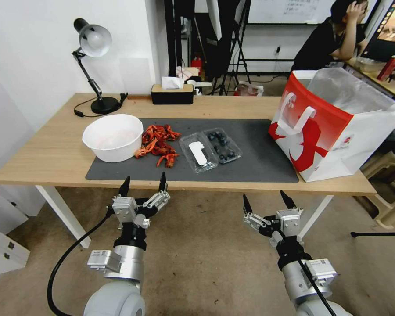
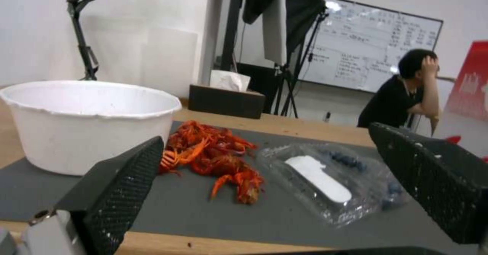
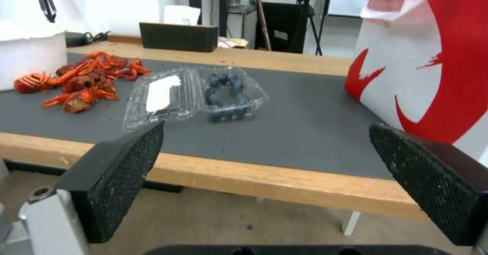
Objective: Close the takeout container lid, then place the container into the takeout bag.
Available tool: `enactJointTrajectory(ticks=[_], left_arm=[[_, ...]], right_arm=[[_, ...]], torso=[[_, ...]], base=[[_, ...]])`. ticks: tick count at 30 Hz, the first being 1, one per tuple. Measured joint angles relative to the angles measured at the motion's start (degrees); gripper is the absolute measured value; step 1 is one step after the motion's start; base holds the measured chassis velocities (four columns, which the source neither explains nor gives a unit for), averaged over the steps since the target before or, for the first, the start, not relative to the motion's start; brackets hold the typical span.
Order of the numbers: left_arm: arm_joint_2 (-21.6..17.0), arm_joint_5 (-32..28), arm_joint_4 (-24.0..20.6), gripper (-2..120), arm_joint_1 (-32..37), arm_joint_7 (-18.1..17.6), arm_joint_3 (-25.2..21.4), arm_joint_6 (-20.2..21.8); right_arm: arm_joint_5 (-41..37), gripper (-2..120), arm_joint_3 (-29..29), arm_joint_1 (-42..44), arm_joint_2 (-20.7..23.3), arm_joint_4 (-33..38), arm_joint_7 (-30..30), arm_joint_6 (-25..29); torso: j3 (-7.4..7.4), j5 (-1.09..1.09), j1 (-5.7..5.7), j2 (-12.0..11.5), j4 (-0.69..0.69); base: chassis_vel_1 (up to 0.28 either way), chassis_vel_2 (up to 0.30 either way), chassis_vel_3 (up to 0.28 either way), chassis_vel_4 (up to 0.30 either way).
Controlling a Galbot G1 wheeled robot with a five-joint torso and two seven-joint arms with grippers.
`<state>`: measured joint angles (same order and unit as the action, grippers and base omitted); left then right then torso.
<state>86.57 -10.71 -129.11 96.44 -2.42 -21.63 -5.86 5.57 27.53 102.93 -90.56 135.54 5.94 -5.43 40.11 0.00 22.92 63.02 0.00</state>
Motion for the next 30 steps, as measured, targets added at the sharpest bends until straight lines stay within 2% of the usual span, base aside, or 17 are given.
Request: enactJointTrajectory(ticks=[4,9,11,13,14,17,18,21,22,25,30], left_arm=[[-0.51,1.18,1.57,100,-0.12,1.68,-1.69,-0.73],[-1.06,1.25,2.17,100,-0.12,2.05,-2.94,-0.82],[-1.32,1.2,2.5,100,-0.12,2.21,-3.49,-0.89],[-1.89,1.08,3.07,100,-0.34,2.52,-3.62,-0.92],[-1.89,1.08,3.07,100,-0.34,2.52,-3.62,-0.92],[-2.48,1.09,4.22,100,-0.55,2.92,-3.65,-1.22],[-2.48,1.09,4.22,100,-0.55,2.92,-3.65,-1.22],[-2.68,1.25,4.89,100,-0.78,3.07,-3.65,-1.33],[-2.68,1.25,4.89,100,-0.78,3.07,-3.65,-1.33],[-2.54,1.97,5.76,100,-0.64,3.22,-5.02,-1.95],[-2.39,2.05,5.77,100,-0.32,3.31,-6.12,-2.03]], right_arm=[[-1.2,100,0.23,-1.07,0.7,0.18,0.0,-0.67],[-2.62,100,0.55,-2.7,1.63,0.17,-0.26,-1.3],[-5.7,100,0.49,-4.32,2.78,-0.09,-1.33,-1.86],[-12.15,100,0.09,-7.05,5.28,-0.38,-3.41,-3.11],[-12.15,100,0.09,-7.05,5.28,-0.38,-3.41,-3.11],[-22.81,100,0.28,-14.16,12.86,-2.72,-6.4,-4.8],[-22.81,100,0.28,-14.16,12.86,-2.72,-6.4,-4.8],[-29.16,100,0.3,-18.43,18.32,-5.81,-8.13,-5.29],[-29.16,100,0.3,-18.43,18.32,-5.81,-8.13,-5.29],[-37.85,100,-1.65,-27.32,24.71,-13.35,-10.39,-5.33],[-41.73,100,-4.01,-35.91,27.78,-18.47,-12.63,-6.69]], torso=[[0.0,0.0,0.0,0.0,0.0],[0.0,0.0,0.0,0.0,0.0],[0.0,0.01,0.0,0.0,-0.01],[0.0,0.01,0.0,0.0,-0.01],[0.0,0.01,0.0,0.0,-0.01],[0.0,0.01,0.0,0.0,0.03],[0.0,0.01,0.0,0.0,0.03],[0.0,0.01,0.0,0.0,-0.01],[0.0,0.01,0.0,0.0,-0.01],[0.01,0.02,0.0,-0.01,0.0],[0.01,0.02,0.01,-0.01,0.02]], base=[[0.0,0.0,0.0,0.0],[0.0,0.0,0.0,0.0],[0.0,0.0,0.0,0.0],[0.0,0.0,0.0,0.0],[0.0,0.0,0.0,0.0],[0.0,0.0,0.0,0.0],[0.0,0.0,0.0,0.0],[0.0,0.0,0.0,0.0],[0.0,0.0,0.0,0.0],[0.0,0.0,0.0,0.0],[0.0,0.0,0.0,0.0]])
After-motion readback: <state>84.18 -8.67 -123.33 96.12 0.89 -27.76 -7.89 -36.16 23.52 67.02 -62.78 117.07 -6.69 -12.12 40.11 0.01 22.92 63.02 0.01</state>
